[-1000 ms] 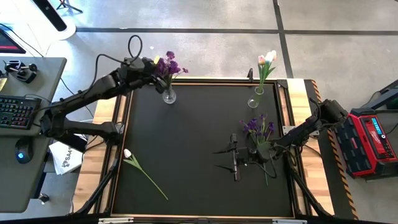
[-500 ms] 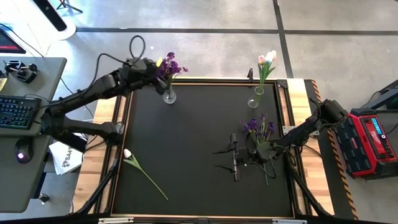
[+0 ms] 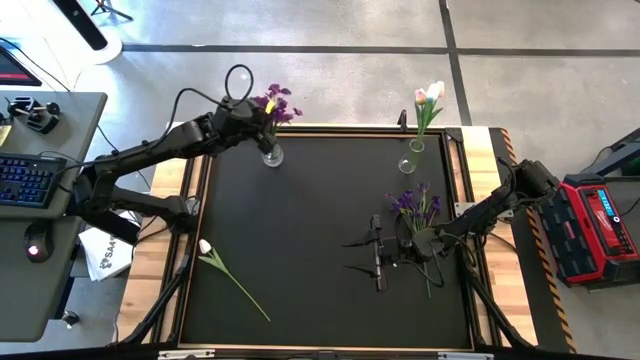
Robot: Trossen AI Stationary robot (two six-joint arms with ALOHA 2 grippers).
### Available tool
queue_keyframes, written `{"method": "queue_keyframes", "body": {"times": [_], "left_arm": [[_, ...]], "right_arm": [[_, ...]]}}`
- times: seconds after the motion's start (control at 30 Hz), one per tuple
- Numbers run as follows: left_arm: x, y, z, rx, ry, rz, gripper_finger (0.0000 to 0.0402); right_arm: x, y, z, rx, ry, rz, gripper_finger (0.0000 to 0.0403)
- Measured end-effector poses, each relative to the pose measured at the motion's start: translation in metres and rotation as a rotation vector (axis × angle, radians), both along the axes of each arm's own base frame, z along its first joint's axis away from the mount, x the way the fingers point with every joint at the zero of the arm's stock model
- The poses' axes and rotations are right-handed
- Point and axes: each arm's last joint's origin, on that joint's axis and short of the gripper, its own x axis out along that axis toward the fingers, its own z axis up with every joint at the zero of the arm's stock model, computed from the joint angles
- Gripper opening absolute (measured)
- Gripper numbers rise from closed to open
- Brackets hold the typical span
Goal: Sort flowers into vase by color
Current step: Put the left violet flowers into the left transparent vase
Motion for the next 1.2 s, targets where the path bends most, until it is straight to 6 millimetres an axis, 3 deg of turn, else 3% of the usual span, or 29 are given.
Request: {"method": "queue_keyframes", "body": {"times": [0.27,0.43,0.83,1.07,1.2], "left_arm": [[-0.002,0.000,0.000,0.003,0.009,0.019,0.0034],[0.000,0.001,-0.003,-0.010,0.006,0.030,0.0007],[0.015,0.009,-0.020,-0.041,0.060,0.037,0.0004],[0.012,-0.003,-0.004,0.009,-0.022,-0.026,0.0005],[0.007,-0.012,0.006,-0.023,-0.074,-0.170,0.0022]], "right_arm": [[0.000,0.000,0.000,0.000,0.000,0.000,0.0204],[0.000,0.000,0.000,0.000,0.000,0.000,0.0204],[0.000,0.000,-0.001,0.022,0.010,0.001,0.0204],[0.000,0.000,-0.001,0.021,0.010,0.001,0.0204],[0.000,0.000,-0.001,0.019,0.009,0.001,0.0204]]}}
